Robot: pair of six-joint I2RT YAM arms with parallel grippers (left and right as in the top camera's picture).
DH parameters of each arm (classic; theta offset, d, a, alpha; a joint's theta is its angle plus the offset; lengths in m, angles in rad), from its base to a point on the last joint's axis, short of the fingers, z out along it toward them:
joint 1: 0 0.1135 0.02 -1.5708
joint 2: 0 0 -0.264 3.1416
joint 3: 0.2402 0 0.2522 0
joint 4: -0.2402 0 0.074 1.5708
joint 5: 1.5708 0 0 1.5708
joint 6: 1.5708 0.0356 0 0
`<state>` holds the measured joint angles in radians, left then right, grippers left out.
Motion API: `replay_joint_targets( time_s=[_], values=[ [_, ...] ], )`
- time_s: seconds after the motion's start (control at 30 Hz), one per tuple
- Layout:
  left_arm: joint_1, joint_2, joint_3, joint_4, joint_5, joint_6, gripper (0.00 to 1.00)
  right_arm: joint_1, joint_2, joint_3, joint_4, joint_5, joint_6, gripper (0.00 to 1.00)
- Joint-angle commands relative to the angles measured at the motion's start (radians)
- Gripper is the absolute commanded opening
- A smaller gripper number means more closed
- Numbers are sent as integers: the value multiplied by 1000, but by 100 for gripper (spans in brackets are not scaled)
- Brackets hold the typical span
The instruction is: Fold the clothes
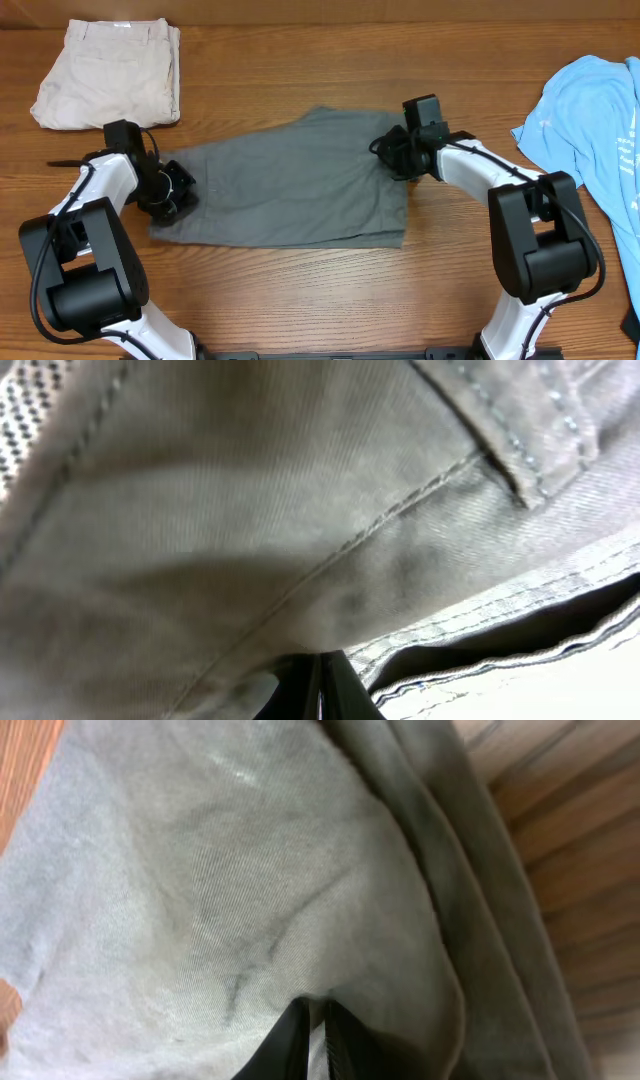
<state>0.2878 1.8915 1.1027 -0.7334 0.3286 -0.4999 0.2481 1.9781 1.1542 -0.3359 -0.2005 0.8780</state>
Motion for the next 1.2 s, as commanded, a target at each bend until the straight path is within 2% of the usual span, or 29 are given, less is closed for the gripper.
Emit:
replay_joint_targets(
  time_s=[0.0, 0.37, 0.6, 0.7, 1.0, 1.17],
  values=[
    [-30, 100, -83, -13, -40, -18, 4, -48, 47, -2, -33, 71, -40, 4],
    [-34, 100, -83, 15, -19, -55, 4, -40, -126, 138, -339, 175, -126, 4],
    [-34, 100, -79, 50, -17, -59, 4, -39, -176, 132, -491, 10, -176, 4],
    [-34, 100, -79, 50, -17, -59, 4, -16, -175, 97, -520, -42, -175, 4],
    [-34, 100, -79, 20, -21, -57, 4, 112, -175, 4, -563, -38, -113, 4],
    [-34, 100, -79, 16, -22, -53, 4, 145, -174, -90, -457, -26, -50, 5]
  ],
)
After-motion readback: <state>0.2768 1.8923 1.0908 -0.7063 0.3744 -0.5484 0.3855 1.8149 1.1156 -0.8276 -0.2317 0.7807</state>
